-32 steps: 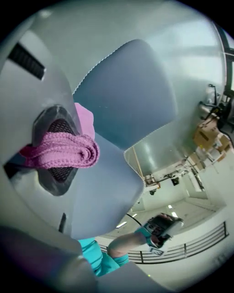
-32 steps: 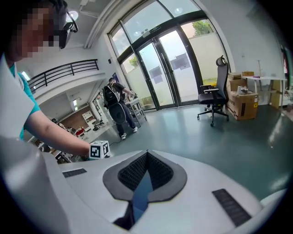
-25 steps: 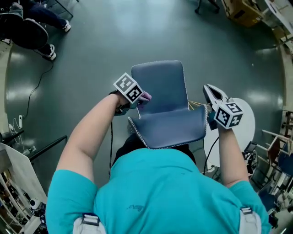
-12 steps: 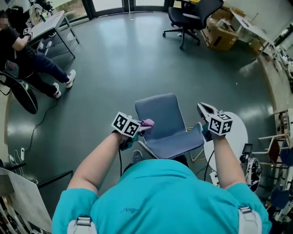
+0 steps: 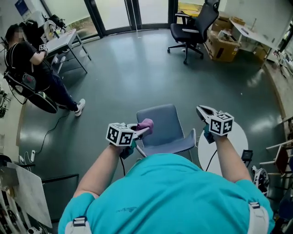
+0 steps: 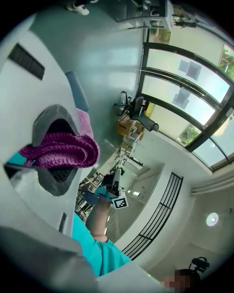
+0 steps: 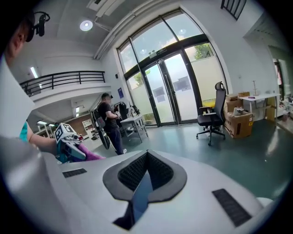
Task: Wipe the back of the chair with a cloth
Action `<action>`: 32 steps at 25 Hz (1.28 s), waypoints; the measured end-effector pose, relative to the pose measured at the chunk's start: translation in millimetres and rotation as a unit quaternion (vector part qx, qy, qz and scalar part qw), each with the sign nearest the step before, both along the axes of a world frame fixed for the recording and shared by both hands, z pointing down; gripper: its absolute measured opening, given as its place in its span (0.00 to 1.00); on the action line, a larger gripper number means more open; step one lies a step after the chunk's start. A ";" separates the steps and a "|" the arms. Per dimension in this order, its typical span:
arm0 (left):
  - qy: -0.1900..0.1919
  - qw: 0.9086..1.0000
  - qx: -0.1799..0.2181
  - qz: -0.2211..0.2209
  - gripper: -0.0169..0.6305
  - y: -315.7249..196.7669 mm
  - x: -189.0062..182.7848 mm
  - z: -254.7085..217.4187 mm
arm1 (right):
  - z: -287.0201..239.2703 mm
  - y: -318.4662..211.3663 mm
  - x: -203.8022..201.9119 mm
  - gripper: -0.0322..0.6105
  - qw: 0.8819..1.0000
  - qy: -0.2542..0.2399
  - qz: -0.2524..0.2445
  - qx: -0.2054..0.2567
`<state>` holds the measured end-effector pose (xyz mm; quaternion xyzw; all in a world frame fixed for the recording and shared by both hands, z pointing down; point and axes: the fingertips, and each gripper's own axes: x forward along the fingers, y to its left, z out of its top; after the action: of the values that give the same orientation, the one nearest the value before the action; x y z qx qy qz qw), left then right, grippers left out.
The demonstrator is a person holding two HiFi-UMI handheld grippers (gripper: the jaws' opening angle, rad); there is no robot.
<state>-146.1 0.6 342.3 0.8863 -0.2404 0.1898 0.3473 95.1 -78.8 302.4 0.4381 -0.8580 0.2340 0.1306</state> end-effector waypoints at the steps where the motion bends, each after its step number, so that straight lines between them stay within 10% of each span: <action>1: 0.003 1.000 0.009 -0.017 0.12 3.1 9.8 -10.0 | -3.1 3.7 9.4 0.04 1.000 0.000 -0.011 0.003; 16: 0.018 0.990 0.085 -0.108 0.12 56.9 87.5 -106.8 | -22.9 48.2 52.6 0.04 0.994 -0.060 -0.089 0.029; 32: 0.102 0.982 0.159 -0.002 0.12 64.3 42.0 -152.5 | -70.1 98.4 -36.9 0.04 0.995 -0.055 -0.050 0.071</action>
<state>-104.1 64.9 189.8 0.9446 -0.2324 0.0571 0.2245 58.2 19.7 232.2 0.3892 -0.8993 0.1893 0.0628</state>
